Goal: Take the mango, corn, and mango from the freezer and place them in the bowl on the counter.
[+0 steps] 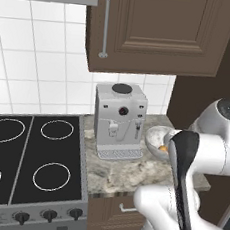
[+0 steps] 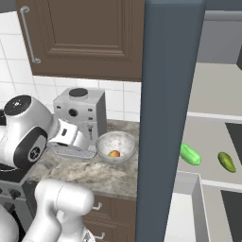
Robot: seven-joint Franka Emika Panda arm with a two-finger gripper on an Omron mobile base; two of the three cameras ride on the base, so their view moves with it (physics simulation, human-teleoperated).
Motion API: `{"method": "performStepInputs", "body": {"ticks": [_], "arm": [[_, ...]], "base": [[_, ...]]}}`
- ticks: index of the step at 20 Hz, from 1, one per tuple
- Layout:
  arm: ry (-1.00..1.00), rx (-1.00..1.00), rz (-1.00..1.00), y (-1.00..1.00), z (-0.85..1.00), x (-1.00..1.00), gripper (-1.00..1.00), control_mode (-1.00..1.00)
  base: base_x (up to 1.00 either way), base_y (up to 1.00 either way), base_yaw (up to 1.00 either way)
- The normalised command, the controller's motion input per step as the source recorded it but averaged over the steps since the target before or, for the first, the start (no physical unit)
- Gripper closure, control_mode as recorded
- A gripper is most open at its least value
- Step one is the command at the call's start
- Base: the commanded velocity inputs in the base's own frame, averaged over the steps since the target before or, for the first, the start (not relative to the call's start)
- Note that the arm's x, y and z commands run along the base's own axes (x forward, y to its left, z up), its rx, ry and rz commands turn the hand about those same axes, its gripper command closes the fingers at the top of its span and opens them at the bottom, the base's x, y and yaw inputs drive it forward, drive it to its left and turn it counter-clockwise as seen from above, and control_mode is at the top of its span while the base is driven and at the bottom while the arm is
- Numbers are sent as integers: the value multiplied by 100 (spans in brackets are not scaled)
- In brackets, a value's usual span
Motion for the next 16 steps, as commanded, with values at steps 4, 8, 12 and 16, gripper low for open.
{"method": "performStepInputs", "body": {"ticks": [4, 8, 12, 16], "arm": [[0, 2, 0, 26, 31, -51, -100, -100], [0, 4, 2, 4, 31, -18, -100, -100], [0, 0, 14, 0, 25, 0, -100, -100], [0, -4, 22, 0, 11, -6, -100, -100]], "base": [[0, 0, 0], [0, 0, 0], [0, 0, 0], [0, 0, 0]]}}
